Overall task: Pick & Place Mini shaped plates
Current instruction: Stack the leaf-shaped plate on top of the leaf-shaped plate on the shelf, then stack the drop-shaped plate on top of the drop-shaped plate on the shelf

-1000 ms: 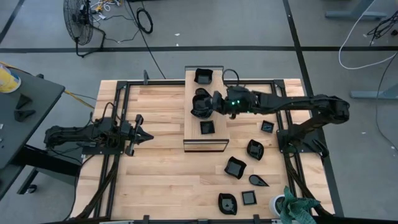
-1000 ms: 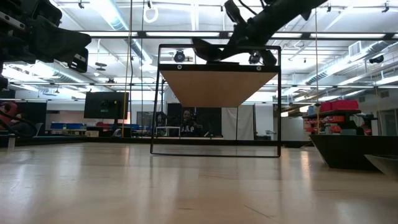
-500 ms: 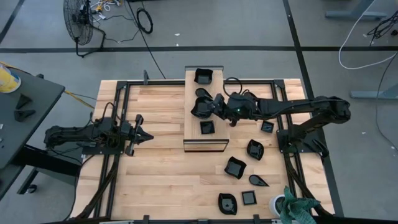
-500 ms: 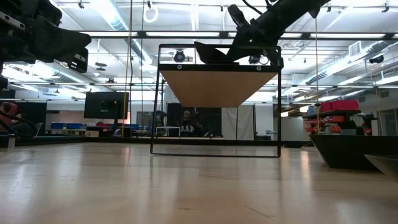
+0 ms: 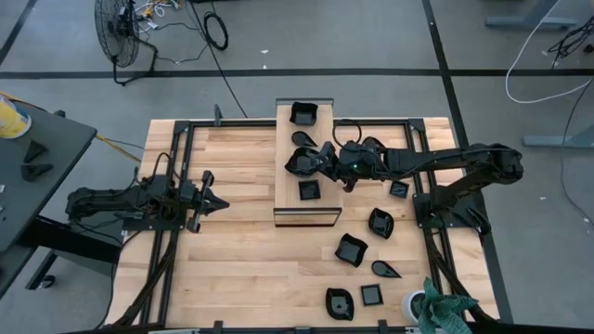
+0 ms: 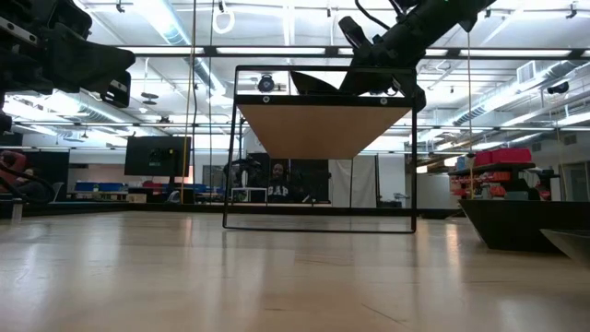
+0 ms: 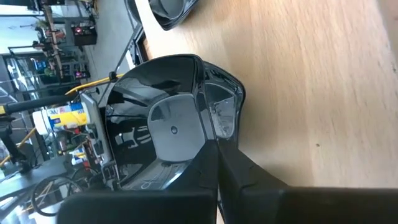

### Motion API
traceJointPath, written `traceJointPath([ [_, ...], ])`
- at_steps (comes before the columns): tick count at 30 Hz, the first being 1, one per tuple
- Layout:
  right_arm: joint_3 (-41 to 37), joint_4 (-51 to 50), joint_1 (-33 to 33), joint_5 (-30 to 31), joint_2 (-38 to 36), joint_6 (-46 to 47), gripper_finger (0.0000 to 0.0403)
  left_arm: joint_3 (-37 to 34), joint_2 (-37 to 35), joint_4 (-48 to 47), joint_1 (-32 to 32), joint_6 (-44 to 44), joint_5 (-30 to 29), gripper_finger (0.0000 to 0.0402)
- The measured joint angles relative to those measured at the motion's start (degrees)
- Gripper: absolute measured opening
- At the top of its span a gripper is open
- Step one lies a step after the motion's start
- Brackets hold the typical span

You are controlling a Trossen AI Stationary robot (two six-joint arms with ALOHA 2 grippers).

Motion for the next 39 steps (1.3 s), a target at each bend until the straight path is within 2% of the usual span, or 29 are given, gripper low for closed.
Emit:
traceJointPath([
  [6, 0.0, 0.1, 0.0, 0.0, 0.0, -0.2, 0.0012, 0.0, 0.0, 0.0, 0.0, 0.0, 0.0, 0.0018],
  [19, 0.0, 0.5, 0.0, 0.0, 0.0, -0.3, 0.0085, 0.0, 0.0, 0.0, 0.0, 0.0, 0.0, 0.0018],
  [23, 0.0, 2.2, -0.1, 0.0, -0.7, -3.5, 0.0108, 0.0, 0.0, 0.0, 0.0, 0.0, 0.0, 0.0018],
  [30, -0.1, 2.9, -2.3, 0.7, -4.3, -19.7, 0.0133, 0.0, 0.0, 0.0, 0.0, 0.0, 0.0, 0.0018],
  [34, -0.1, 2.9, -5.2, 1.9, -7.0, -31.6, 0.0135, 0.0, 0.0, 0.0, 0.0, 0.0, 0.0, 0.0018],
  [39, -0.1, 1.9, -9.5, 1.5, -9.7, -41.9, 0.0135, 0.0, 0.0, 0.0, 0.0, 0.0, 0.0, 0.0018],
])
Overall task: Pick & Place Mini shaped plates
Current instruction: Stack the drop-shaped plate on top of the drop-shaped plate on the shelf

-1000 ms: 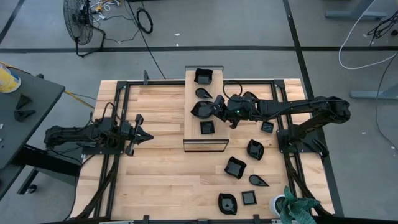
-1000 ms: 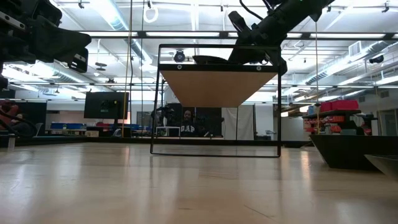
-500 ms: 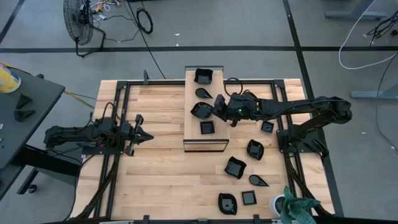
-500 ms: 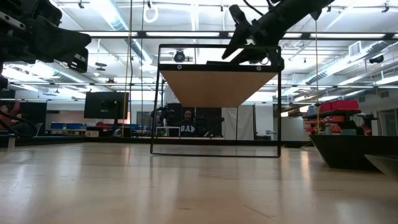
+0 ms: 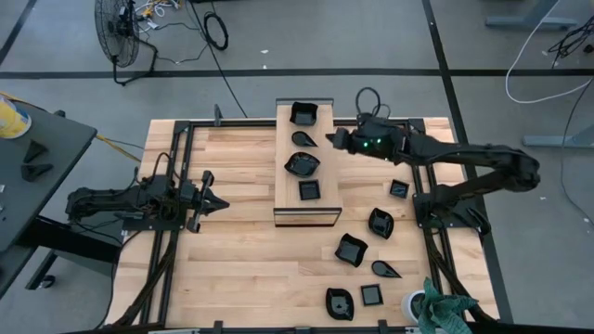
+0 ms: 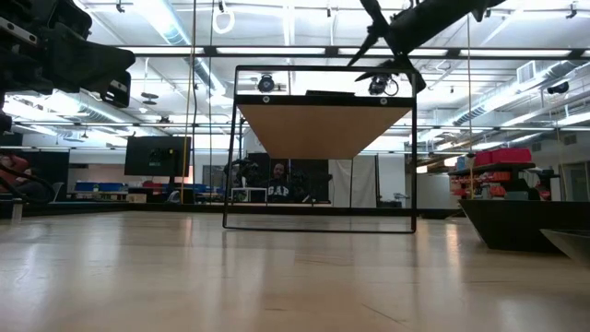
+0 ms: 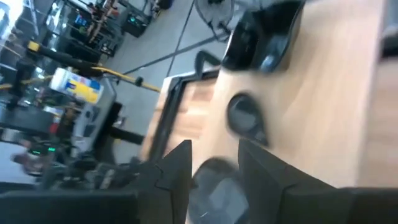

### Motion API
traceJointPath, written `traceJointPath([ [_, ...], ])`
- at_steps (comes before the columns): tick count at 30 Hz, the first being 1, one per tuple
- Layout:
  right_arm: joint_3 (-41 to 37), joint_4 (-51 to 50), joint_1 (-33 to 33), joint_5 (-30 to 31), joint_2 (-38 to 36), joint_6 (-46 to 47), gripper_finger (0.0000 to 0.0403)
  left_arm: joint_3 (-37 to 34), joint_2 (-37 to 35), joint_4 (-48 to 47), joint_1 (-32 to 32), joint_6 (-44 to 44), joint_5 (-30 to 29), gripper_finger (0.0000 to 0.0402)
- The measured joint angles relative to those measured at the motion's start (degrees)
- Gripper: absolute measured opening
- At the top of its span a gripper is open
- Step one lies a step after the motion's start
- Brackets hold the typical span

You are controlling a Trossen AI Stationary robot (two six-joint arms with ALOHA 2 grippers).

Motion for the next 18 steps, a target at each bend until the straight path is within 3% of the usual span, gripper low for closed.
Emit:
traceJointPath([
  [4, 0.0, -2.3, -4.0, -1.2, -1.7, -10.7, 0.0135, 0.0, 0.0, 0.0, 0.0, 0.0, 0.0, 0.0018],
  [9, 0.0, -7.8, -9.7, -8.1, -2.8, -24.8, 0.0135, 0.0, 0.0, 0.0, 0.0, 0.0, 0.0, 0.0018],
  [18, 0.0, -20.1, -18.9, -10.1, -3.0, -37.5, 0.0135, 0.0, 0.0, 0.0, 0.0, 0.0, 0.0, 0.0018],
])
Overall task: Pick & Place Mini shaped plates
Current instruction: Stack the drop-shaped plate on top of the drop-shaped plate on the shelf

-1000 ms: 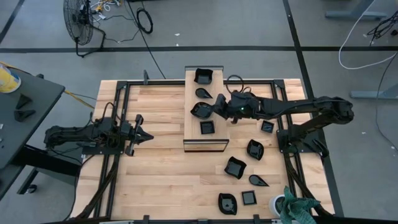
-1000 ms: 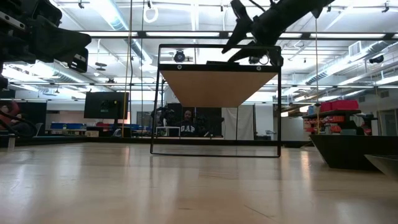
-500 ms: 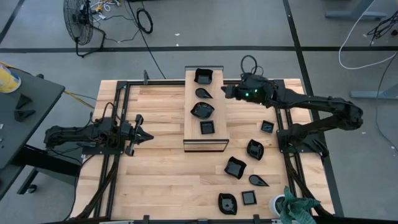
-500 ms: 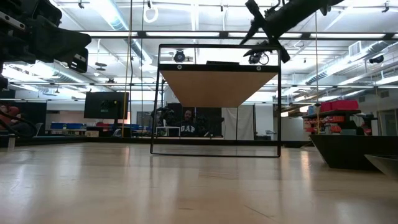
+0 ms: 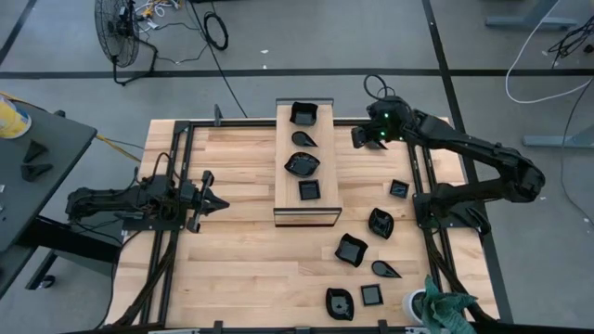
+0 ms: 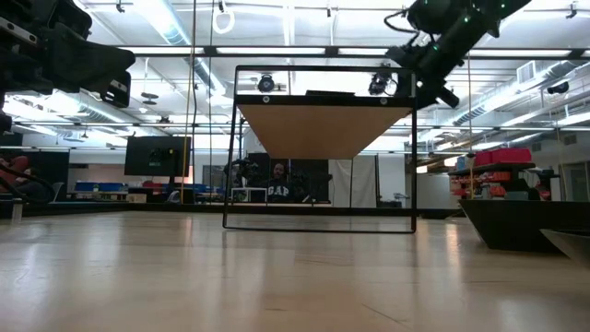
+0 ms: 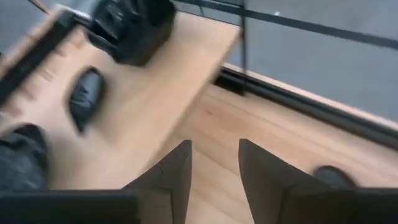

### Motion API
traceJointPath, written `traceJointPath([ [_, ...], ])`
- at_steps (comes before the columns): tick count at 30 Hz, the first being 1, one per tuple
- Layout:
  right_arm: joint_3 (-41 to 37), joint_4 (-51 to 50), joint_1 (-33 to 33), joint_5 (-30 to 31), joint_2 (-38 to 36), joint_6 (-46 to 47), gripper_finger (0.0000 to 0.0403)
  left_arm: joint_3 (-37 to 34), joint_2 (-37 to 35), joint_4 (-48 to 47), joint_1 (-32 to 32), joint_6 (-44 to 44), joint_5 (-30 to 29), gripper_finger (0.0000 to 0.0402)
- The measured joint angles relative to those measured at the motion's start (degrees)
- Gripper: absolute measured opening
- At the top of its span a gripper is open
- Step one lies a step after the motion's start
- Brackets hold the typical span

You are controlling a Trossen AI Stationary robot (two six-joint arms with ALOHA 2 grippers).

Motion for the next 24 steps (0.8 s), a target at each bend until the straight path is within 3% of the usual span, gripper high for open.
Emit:
traceJointPath([
  [16, -4.9, 0.2, 0.8, -3.2, -0.1, -19.6, 0.0135, 0.0, 0.0, 0.0, 0.0, 0.0, 0.0, 0.0018],
  [20, -4.9, -4.1, 3.7, -0.6, -0.1, -24.3, 0.0143, 0.0, 0.0, 0.0, 0.0, 0.0, 0.0, 0.0018],
  [24, -4.9, -9.5, 7.7, 5.6, -0.1, -29.3, 0.0176, 0.0, 0.0, 0.0, 0.0, 0.0, 0.0, 0.0018],
])
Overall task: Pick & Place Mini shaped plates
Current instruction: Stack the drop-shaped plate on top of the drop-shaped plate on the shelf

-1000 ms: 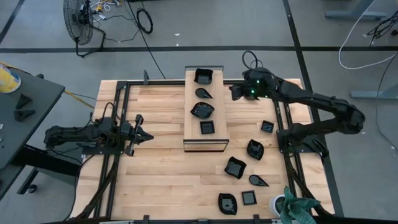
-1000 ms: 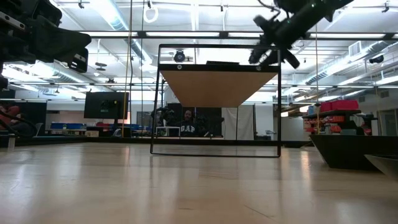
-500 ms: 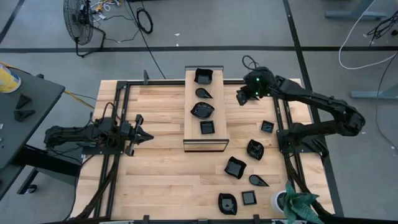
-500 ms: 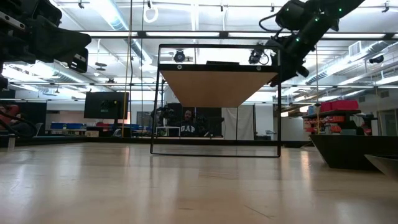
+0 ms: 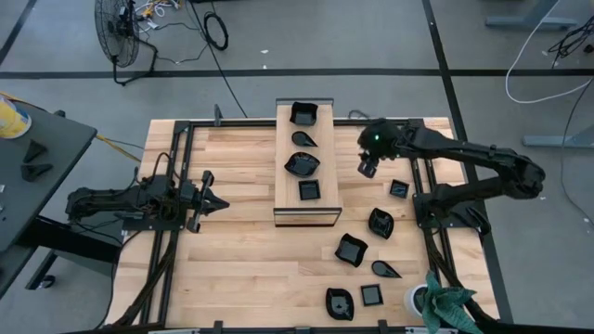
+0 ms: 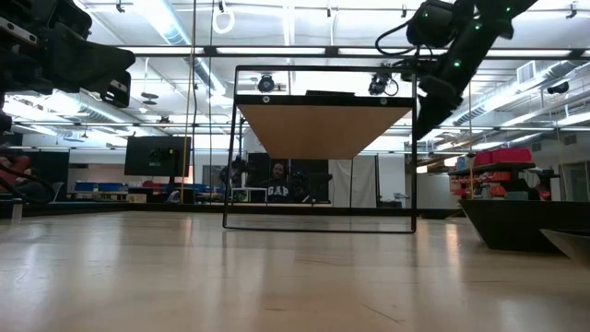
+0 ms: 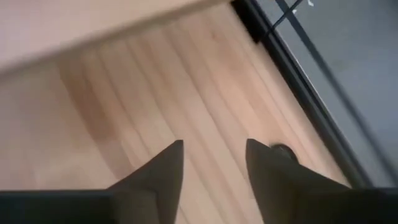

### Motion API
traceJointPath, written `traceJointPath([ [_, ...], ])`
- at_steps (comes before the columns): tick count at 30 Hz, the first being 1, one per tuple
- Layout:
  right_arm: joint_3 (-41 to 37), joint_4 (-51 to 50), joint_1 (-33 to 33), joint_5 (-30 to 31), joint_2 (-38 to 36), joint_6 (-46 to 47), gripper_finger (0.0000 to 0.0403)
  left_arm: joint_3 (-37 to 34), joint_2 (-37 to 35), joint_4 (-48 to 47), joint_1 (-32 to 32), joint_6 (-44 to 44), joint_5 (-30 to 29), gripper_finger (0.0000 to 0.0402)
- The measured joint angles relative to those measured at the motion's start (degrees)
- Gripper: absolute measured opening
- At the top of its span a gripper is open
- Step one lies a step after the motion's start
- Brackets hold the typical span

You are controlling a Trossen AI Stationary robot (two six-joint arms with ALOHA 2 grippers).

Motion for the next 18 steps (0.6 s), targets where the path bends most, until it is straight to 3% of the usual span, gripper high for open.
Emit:
traceJointPath([
  [8, -0.6, -5.3, 8.0, 11.6, -0.1, -1.5, 0.024, 0.0, 0.0, 0.0, 0.0, 0.0, 0.0, 0.0018],
  [15, -6.0, -5.1, 11.9, 12.8, 0.7, 1.0, 0.0239, 0.0, 0.0, 0.0, 0.0, 0.0, 0.0, 0.0018],
  [18, -7.2, -5.1, 12.7, 16.4, 2.7, 0.8, 0.0234, 0.0, 0.0, 0.0, 0.0, 0.0, 0.0, 0.0018],
])
